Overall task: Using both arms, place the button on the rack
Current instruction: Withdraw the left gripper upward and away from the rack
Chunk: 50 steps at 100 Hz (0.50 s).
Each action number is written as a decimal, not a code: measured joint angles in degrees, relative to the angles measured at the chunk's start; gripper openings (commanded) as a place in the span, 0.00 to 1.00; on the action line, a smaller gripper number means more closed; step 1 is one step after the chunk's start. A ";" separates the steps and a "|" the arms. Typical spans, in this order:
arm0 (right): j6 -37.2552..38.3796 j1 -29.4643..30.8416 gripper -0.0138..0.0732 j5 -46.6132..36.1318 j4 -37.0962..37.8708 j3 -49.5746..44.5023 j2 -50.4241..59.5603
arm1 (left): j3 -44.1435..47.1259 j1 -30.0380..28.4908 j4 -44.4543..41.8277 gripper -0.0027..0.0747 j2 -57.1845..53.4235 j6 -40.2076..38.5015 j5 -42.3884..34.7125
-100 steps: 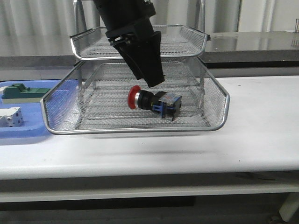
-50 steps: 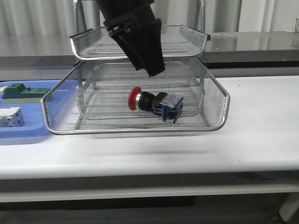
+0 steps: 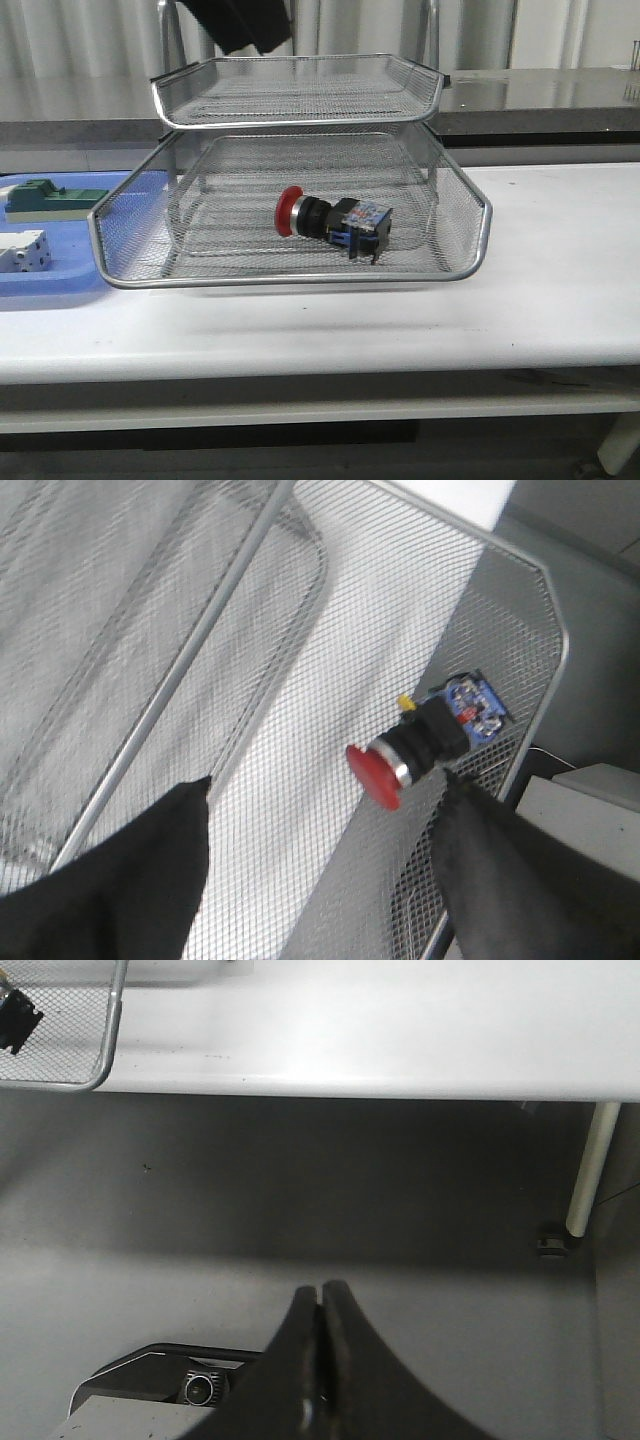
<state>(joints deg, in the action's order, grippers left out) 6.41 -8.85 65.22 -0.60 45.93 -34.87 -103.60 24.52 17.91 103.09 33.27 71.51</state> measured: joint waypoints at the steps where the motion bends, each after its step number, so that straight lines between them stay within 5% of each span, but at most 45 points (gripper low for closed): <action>1: 0.00 0.00 0.08 0.00 0.00 0.00 0.00 | 0.30 -0.23 0.00 0.63 -0.20 0.00 0.00; 24: -0.11 0.00 0.08 0.00 0.00 0.00 0.00 | 12.89 -7.71 0.10 0.61 -8.73 -0.97 -0.75; 50: -0.11 0.00 0.08 0.00 0.00 0.00 0.00 | 29.14 -15.20 0.49 0.61 -23.47 -0.97 -11.08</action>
<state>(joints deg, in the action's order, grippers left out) 6.31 -8.85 65.22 -0.60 45.93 -34.87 -74.46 9.32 18.40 79.61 32.30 60.43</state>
